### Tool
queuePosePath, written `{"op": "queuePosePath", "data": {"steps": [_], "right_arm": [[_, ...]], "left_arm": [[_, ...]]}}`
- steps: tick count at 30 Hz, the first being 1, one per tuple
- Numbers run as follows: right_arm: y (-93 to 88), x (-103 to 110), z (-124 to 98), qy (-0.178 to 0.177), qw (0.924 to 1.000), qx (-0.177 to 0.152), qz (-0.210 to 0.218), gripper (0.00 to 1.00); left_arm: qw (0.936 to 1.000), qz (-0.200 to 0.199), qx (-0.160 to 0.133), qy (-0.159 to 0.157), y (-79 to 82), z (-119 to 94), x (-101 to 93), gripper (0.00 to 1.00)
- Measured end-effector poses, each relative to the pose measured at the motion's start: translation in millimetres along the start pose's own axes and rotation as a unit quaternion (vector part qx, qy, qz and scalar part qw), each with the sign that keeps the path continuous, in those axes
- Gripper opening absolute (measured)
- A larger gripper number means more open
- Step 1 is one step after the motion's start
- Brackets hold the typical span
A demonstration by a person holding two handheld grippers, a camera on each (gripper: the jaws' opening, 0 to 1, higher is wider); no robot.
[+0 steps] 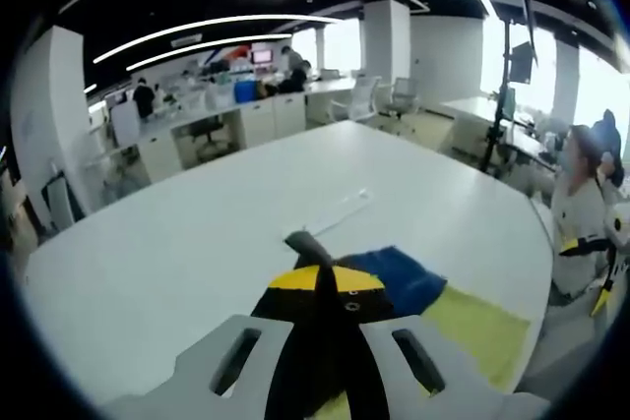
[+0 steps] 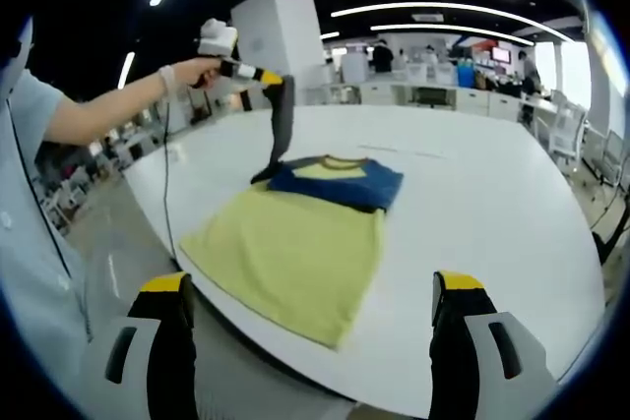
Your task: Fold the garment on the visible template until the final outline fits inside the template.
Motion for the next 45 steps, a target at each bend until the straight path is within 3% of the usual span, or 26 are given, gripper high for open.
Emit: {"op": "queuePosePath", "data": {"steps": [27, 45], "right_arm": [[-4.4, -5.8, -2.3, -0.005, 0.9999, 0.002, 0.01, 1.0], [-7.2, -5.0, -0.6, -0.006, 0.9998, 0.007, 0.016, 1.0]], "left_arm": [[0.9992, 0.012, -0.004, -0.038, 11.8, 25.7, -34.7, 0.0], [0.9984, 0.014, 0.011, -0.054, 4.7, 46.2, -48.2, 0.0]]}}
Point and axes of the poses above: the point that each gripper's makers call its tool centre point, and the gripper's own axes: z roughly forward along the fingers, x roughly to its left, y roughly out of its top, the point moved 8 cm from there along -z, roughly backward along the fingers, and after that the axes turned 8 degrees about y, right-handed, at the moved point
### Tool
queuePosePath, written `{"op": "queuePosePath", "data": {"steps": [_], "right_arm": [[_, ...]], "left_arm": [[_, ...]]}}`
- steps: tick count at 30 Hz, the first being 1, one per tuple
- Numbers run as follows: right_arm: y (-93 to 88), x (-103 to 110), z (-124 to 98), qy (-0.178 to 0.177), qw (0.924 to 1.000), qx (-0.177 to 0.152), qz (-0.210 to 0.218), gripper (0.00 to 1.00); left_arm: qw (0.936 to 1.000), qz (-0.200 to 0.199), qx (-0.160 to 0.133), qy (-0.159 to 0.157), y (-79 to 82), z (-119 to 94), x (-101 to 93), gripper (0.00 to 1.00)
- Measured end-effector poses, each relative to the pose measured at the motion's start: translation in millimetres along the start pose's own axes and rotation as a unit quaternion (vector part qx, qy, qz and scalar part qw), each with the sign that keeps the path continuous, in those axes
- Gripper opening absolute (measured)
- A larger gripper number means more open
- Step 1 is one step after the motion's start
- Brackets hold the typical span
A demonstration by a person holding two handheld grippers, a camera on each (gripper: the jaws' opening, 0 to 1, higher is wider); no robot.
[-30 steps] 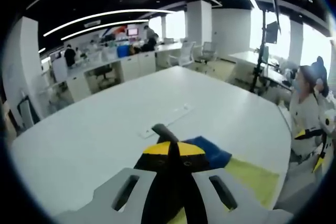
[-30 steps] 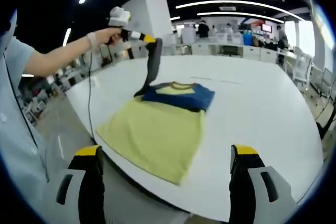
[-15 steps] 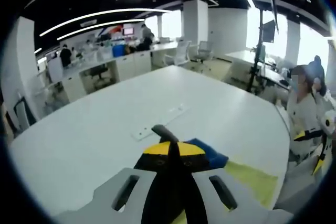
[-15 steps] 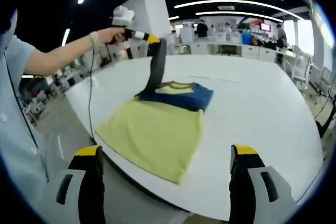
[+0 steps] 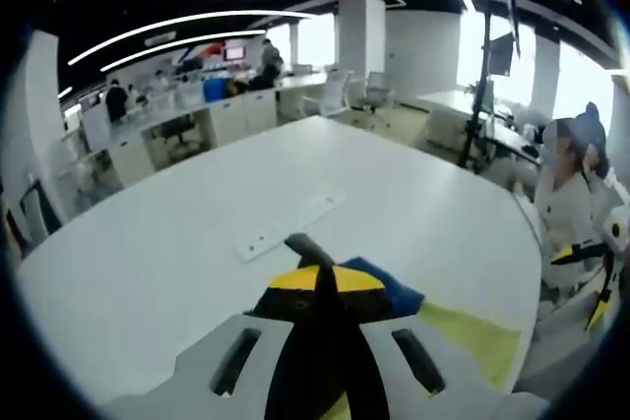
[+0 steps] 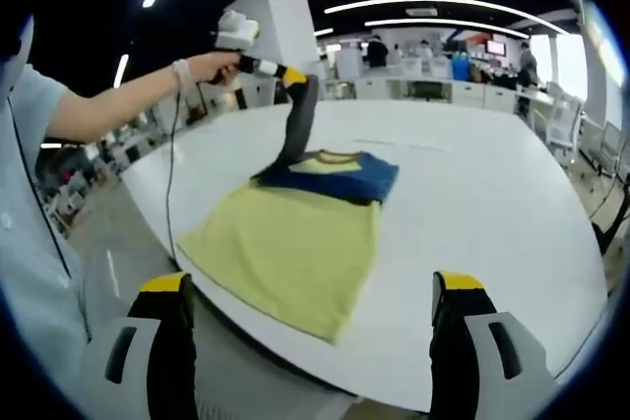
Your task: Fold the garment on the visible template until the final outline fits inside the template.
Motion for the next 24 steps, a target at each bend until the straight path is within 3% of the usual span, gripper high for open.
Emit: {"op": "queuePosePath", "data": {"steps": [24], "right_arm": [[-5.8, -3.3, 3.9, 0.001, 0.9999, 0.007, 0.011, 1.0]], "left_arm": [[0.9995, -0.009, 0.02, -0.021, -15.5, 26.0, -10.5, 0.0]]}}
Point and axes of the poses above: the point that each gripper's makers call its tool centre point, and the gripper's own axes: z roughly forward along the fingers, x roughly to its left, y roughly out of its top, the point moved 8 cm from there along -z, roughly backward along the fingers, and after that the axes turned 8 degrees about y, right-handed, at the moved point
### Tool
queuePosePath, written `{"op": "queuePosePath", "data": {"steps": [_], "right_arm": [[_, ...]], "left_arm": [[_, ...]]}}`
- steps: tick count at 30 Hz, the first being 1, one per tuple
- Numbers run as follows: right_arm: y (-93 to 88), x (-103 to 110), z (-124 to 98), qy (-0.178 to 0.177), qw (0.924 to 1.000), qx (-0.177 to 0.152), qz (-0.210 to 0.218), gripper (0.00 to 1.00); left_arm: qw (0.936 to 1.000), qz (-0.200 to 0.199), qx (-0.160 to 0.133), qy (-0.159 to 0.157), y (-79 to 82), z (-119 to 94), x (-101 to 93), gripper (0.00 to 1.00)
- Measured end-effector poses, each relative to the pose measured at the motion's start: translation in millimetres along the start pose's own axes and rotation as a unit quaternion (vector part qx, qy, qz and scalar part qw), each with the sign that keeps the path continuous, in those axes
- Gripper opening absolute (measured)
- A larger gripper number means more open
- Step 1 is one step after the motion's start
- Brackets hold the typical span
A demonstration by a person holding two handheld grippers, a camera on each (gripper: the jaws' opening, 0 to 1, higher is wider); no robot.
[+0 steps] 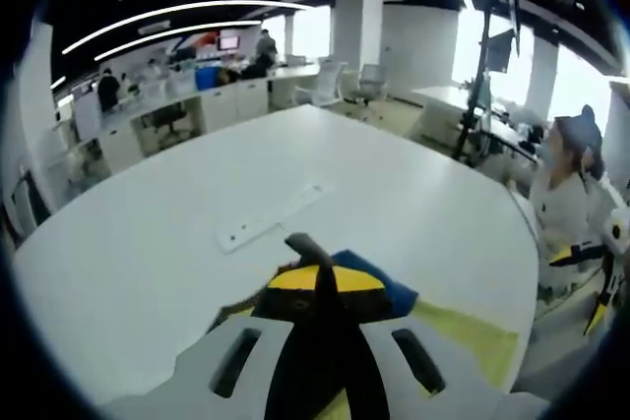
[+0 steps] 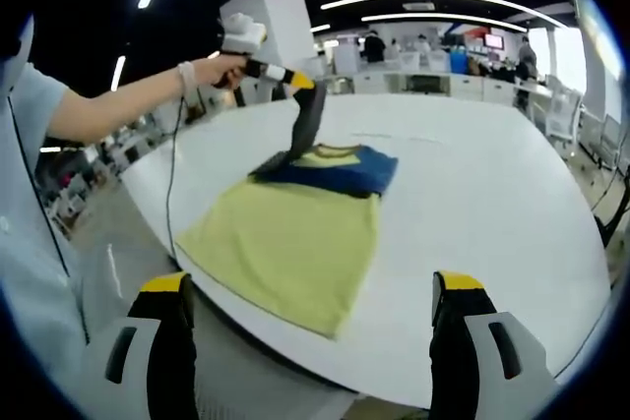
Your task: Fold the garment on the visible template until the final outline fits inside the template.
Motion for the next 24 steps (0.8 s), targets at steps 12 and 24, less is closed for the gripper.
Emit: {"op": "queuePosePath", "data": {"steps": [12, 24], "right_arm": [[-0.1, -4.6, 0.2, 0.0, 1.0, 0.002, 0.001, 1.0], [-2.5, -6.4, 0.2, 0.001, 1.0, 0.003, 0.005, 1.0]], "left_arm": [[0.9999, 0.003, 0.01, -0.005, -2.2, 10.0, -3.4, 0.0], [0.9995, 0.008, 0.025, -0.016, -6.5, 25.2, -12.3, 0.0]]}}
Point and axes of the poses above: the point that each gripper's makers call its tool centre point, and the gripper's own axes: z roughly forward along the fingers, x roughly to its left, y roughly out of its top, the point moved 8 cm from there along -z, roughly backward along the fingers, and after that the axes turned 8 degrees about y, right-handed, at the moved point
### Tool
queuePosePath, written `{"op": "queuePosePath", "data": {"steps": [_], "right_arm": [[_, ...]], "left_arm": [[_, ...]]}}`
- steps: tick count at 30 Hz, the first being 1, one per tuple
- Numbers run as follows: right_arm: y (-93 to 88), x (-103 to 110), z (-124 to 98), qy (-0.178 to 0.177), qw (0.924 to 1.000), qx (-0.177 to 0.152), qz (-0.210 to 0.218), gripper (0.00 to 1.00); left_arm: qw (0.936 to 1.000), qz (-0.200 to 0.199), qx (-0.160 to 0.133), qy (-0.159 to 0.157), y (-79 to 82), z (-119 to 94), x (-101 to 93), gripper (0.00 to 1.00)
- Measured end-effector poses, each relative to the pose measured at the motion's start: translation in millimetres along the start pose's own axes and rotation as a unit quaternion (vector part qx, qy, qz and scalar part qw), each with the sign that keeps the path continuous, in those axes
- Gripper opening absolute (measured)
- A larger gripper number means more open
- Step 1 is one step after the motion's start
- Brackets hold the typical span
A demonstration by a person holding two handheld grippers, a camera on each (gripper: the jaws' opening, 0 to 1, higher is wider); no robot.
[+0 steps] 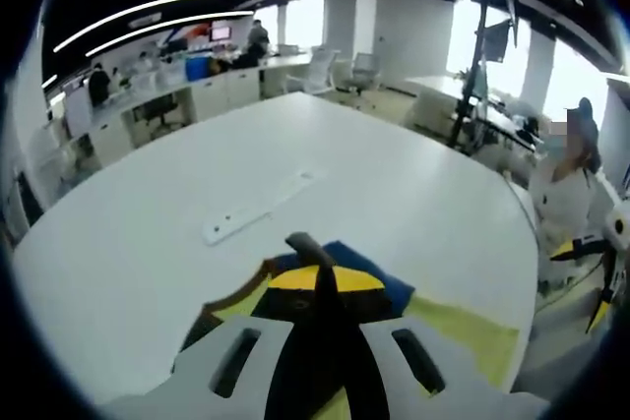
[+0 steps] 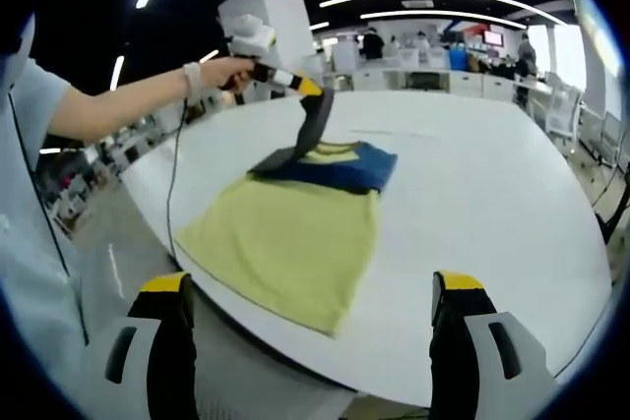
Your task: Fold the garment on the visible template until the final outline fits inside the template.
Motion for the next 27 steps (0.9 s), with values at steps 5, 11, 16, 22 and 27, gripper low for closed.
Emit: {"op": "queuePosePath", "data": {"steps": [5, 11, 16, 22, 27], "right_arm": [[-0.8, 1.0, 0.6, 0.003, 1.0, 0.001, 0.001, 1.0], [-2.1, -2.3, -0.4, -0.002, 1.0, 0.003, 0.005, 1.0], [-3.3, -2.3, -0.7, -0.003, 1.0, 0.002, 0.008, 1.0], [-4.4, -2.8, 0.7, -0.001, 0.9999, 0.003, 0.011, 1.0], [-5.5, -4.2, -0.1, -0.004, 0.9999, 0.002, 0.014, 1.0]], "left_arm": [[1.0, -0.001, 0.004, 0.0, -0.7, 6.7, -0.2, 0.0], [0.9998, -0.002, 0.019, -0.004, -11.1, 16.2, -1.8, 0.0], [0.9997, -0.004, 0.023, -0.008, -14.2, 20.3, -6.1, 0.0], [0.9995, -0.003, 0.028, -0.012, -16.5, 25.4, -11.4, 0.0], [0.9993, -0.002, 0.033, -0.014, -19.7, 29.7, -13.9, 0.0]]}}
Point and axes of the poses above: the point that each gripper's makers call its tool centre point, and the gripper's own axes: z roughly forward along the fingers, x roughly to its left, y roughly out of its top, the point moved 8 cm from there along -z, roughly backward along the fingers, and after that the axes turned 8 degrees about y, right-handed, at the moved point
